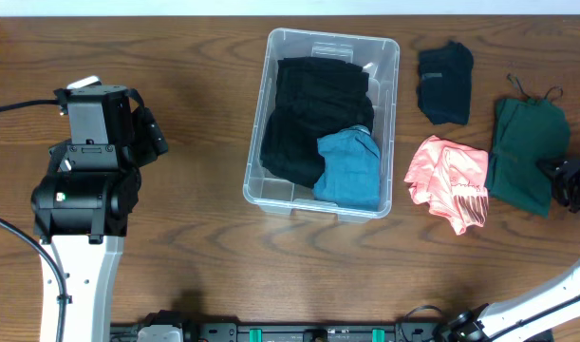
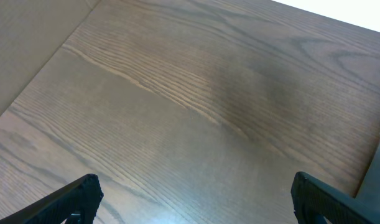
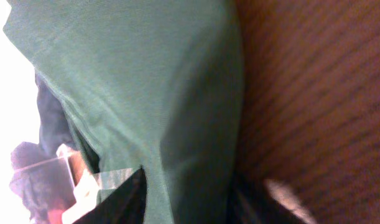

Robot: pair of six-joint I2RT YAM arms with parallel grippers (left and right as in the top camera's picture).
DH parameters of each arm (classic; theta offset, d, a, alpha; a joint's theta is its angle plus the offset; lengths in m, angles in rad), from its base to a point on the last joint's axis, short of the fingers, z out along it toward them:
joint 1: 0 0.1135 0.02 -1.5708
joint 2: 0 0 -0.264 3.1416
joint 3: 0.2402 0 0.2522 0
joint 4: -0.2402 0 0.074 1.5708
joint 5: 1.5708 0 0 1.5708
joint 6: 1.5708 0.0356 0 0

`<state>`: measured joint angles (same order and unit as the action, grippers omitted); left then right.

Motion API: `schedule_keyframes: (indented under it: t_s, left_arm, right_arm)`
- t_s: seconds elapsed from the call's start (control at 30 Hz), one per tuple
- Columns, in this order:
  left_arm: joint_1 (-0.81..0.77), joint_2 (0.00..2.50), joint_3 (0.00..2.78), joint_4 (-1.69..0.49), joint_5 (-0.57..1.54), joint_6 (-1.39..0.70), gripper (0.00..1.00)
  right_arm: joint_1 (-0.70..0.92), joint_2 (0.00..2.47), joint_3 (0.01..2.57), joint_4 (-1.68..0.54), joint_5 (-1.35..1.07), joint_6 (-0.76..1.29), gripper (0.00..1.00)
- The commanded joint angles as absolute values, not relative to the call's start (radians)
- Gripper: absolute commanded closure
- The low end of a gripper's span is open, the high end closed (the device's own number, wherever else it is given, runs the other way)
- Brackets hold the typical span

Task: Pack container
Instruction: 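Grasp the green garment at its right edge with the right gripper, then lift the green garment and carry it over the container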

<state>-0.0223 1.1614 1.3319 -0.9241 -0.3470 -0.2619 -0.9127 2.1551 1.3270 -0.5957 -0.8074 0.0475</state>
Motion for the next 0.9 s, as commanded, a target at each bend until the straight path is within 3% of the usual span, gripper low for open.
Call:
schedule_keyframes:
  t_s: [0.0,0.23,0.4,0.63,0.87]
  left_arm:
    - [-0.018,1.164,1.330,-0.927,-0.360,-0.267,0.02]
    - [-0.018,1.164,1.330,-0.927,-0.360,-0.267,0.02]
    - [-0.018,1.164,1.330,-0.927,-0.360,-0.267,0.02]
    - [-0.018,1.164,1.330,-0.927,-0.360,-0.267,0.02]
    - [-0.018,1.164,1.330,-0.927,-0.360,-0.267,0.02]
  right_arm:
    - [-0.900,2.225,1.282,-0.606,-0.589,0.082,0.66]
    - [-0.895,2.198,1.314,-0.544,-1.018,0.113,0.99]
    - [-0.860,2.118,1.333,-0.480,-1.218,0.221,0.99]
    - [-0.720,1.895,1.334,-0.352,-1.231,0.325,0.99]
    - [-0.477,1.671,1.334,0.176,-1.196,0.667,0.99]
